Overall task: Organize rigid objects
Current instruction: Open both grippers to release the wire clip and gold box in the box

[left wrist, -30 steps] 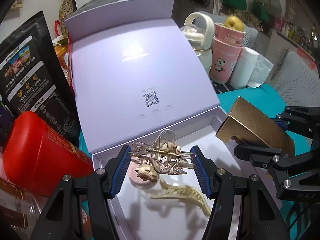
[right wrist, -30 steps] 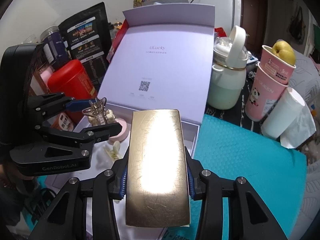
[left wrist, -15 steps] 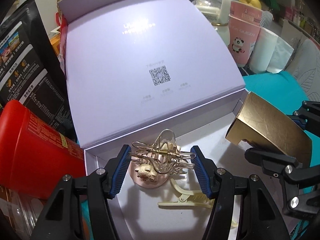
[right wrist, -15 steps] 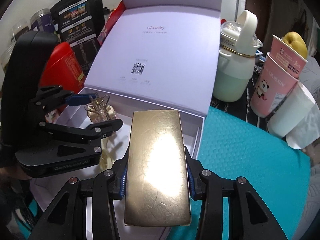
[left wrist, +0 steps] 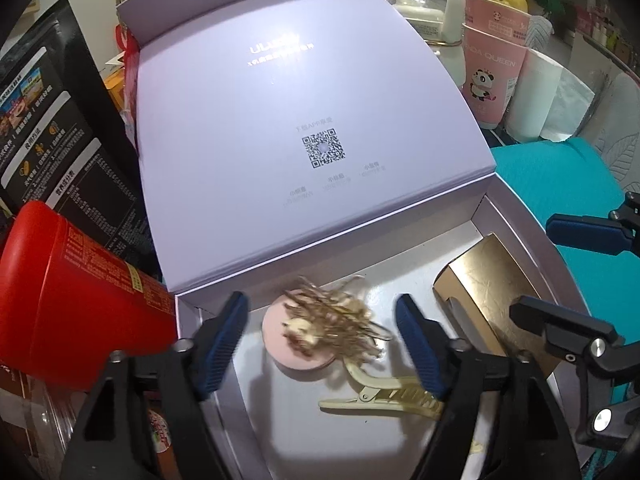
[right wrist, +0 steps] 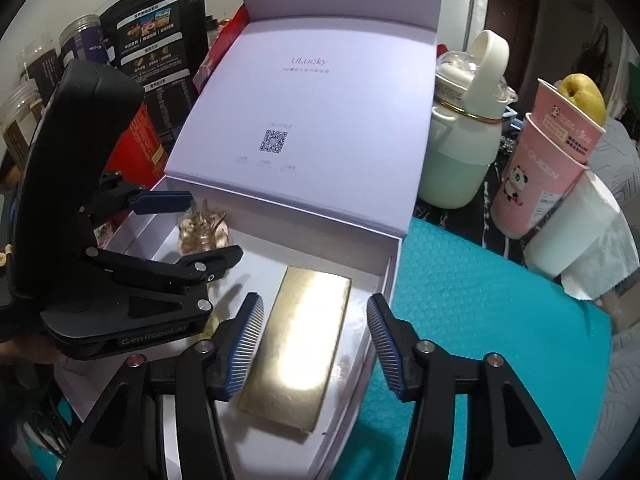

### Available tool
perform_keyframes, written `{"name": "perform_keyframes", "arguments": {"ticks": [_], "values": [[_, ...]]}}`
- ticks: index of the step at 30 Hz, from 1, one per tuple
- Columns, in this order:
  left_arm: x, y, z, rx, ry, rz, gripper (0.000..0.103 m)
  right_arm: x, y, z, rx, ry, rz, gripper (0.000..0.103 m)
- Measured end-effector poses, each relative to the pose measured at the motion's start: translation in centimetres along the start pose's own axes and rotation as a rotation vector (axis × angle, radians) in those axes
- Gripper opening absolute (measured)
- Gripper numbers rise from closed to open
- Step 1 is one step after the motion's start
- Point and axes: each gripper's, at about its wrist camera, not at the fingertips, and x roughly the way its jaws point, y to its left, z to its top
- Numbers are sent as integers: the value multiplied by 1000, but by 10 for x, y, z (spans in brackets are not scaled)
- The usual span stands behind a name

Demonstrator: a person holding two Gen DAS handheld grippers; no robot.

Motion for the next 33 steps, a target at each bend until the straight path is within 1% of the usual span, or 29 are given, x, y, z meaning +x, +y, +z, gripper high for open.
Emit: {"name": "perform_keyframes", "arguments": {"ticks": [3,9,18,19,21,22,24,31,33], "values": [[-5,2,-1,-9,-6,8,87,-4,-3,-1,7,3,-8,55],[-22,5,-4,-27,-22,2,87,-17,-6,-6,29,2,2,55],[-62,14,-2,-53,-96,-2,87,-54,-2,-7,40,-56,-19,55],[-62,6,3,-55,-105,2,87,-56,-1,-7,41,-61,-21,55],[-74,7,0,-61,-124,6,87,-65,0,-6,40,-73,-26,55],[-80,15,-6,-63,-130,6,87,-68,1,-6,40,-77,-28,55],[-92,19,-8,-68,-148,8,87,-76,4,-6,38,-89,-31,55],[-124,19,-13,-75,-200,16,87,-104,16,-7,30,-141,-32,55],[-132,20,-16,-76,-214,18,87,-111,18,-8,30,-153,-35,58]]}}
